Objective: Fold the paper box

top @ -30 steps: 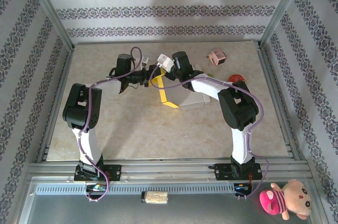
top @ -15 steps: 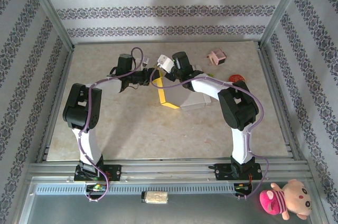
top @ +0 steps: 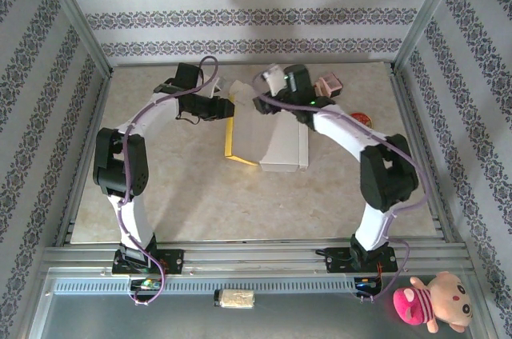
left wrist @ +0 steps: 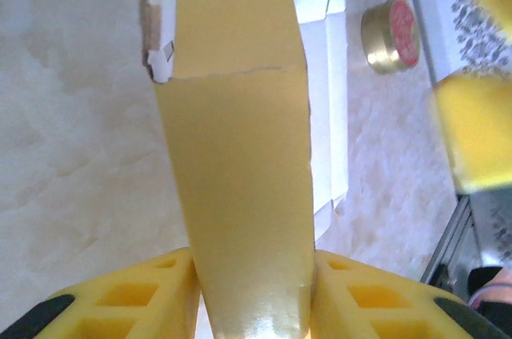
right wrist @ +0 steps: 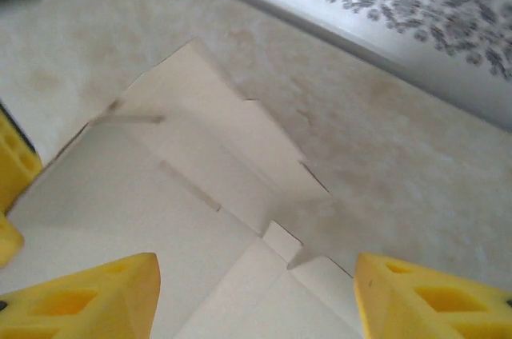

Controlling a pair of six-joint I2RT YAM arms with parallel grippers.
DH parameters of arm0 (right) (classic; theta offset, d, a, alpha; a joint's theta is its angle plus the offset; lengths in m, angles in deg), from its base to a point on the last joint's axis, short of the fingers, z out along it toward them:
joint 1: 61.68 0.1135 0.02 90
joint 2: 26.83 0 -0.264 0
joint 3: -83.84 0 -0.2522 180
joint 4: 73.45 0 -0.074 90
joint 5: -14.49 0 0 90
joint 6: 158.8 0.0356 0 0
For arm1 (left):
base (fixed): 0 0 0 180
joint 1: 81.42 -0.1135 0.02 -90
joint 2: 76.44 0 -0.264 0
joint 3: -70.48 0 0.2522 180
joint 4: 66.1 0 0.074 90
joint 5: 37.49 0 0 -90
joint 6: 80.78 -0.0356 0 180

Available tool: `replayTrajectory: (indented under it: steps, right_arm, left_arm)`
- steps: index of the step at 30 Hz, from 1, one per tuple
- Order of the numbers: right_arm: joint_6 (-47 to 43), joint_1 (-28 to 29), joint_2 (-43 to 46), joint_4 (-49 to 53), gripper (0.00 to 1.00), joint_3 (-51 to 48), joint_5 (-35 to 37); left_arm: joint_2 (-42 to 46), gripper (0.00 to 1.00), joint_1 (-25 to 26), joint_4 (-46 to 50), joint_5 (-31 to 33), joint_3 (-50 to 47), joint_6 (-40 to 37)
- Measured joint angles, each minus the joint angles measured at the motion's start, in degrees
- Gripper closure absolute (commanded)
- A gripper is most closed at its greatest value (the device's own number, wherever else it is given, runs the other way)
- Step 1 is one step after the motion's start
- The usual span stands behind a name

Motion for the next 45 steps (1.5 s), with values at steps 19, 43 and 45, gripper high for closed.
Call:
replayTrajectory:
  steps: [19,43,45]
  right_arm:
    - [62.07,-2.47,-13.33,4.02,0.48,15.15,-24.35]
    - [64.32,0.76,-18.4,3.39,0.66,13.0,-27.12]
    - [63.43,0.72,-18.38,3.54,0.62,12.96,-27.23]
  left_arm:
    - [-2.58,0.62,0.0,14.67,1.64,8.52,-11.89]
    - [-2.62,0.63,-0.02,16.35,2.99,8.52,-12.11]
    - [-2.62,0.63,-0.26,16.59,3.13,8.52,-12.13]
